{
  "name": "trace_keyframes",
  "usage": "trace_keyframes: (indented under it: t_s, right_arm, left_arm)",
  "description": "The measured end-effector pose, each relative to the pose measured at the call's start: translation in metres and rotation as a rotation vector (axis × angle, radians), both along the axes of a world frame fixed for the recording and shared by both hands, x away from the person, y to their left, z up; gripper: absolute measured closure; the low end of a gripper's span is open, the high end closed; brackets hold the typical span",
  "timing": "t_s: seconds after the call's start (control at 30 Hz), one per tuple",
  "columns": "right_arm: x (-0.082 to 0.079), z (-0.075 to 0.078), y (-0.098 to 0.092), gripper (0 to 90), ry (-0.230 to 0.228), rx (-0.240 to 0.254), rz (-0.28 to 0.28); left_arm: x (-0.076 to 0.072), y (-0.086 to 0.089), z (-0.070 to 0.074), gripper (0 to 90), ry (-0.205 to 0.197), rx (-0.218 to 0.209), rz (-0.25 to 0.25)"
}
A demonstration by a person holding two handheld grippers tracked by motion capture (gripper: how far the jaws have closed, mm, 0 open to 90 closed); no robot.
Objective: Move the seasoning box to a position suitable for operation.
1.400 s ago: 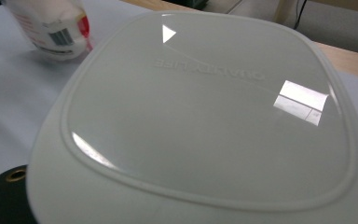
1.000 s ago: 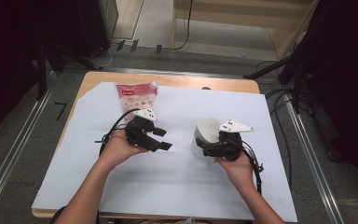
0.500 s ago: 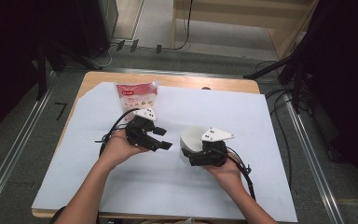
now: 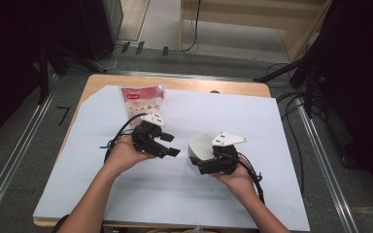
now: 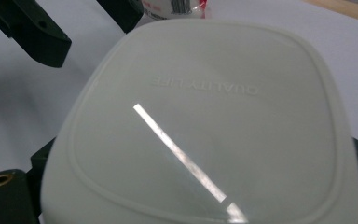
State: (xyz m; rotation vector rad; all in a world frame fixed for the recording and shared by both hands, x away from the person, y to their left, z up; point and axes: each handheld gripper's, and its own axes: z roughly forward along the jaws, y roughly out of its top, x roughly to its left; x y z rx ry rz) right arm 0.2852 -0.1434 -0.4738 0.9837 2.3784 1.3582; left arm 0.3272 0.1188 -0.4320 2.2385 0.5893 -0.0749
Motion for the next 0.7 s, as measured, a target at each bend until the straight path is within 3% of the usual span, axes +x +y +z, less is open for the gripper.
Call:
trace_keyframes:
  t_s: [0.13,0.3,0.33,0.43,0.7]
  right_arm:
    - [0.0,0.007,-0.004,7.7,0.042,0.007,-0.001]
    - [-0.005,0.016,-0.01,7.6,0.045,0.0,0.013]
    - [-0.007,0.019,-0.014,7.6,0.062,0.006,0.015]
    - [-0.01,0.024,-0.019,7.6,0.058,-0.006,0.015]
    - [-0.021,0.036,-0.038,13.7,0.058,0.031,0.009]
  left_arm:
    - [0.0,0.001,0.001,36.3,-0.001,-0.007,0.001]
    - [0.0,0.002,0.001,36.0,-0.012,-0.001,0.003]
    - [0.0,0.003,0.001,36.0,-0.014,0.001,0.001]
    - [-0.001,0.003,0.002,36.0,-0.018,0.001,0.006]
    - [-0.001,0.003,0.005,34.5,-0.018,0.008,0.012]
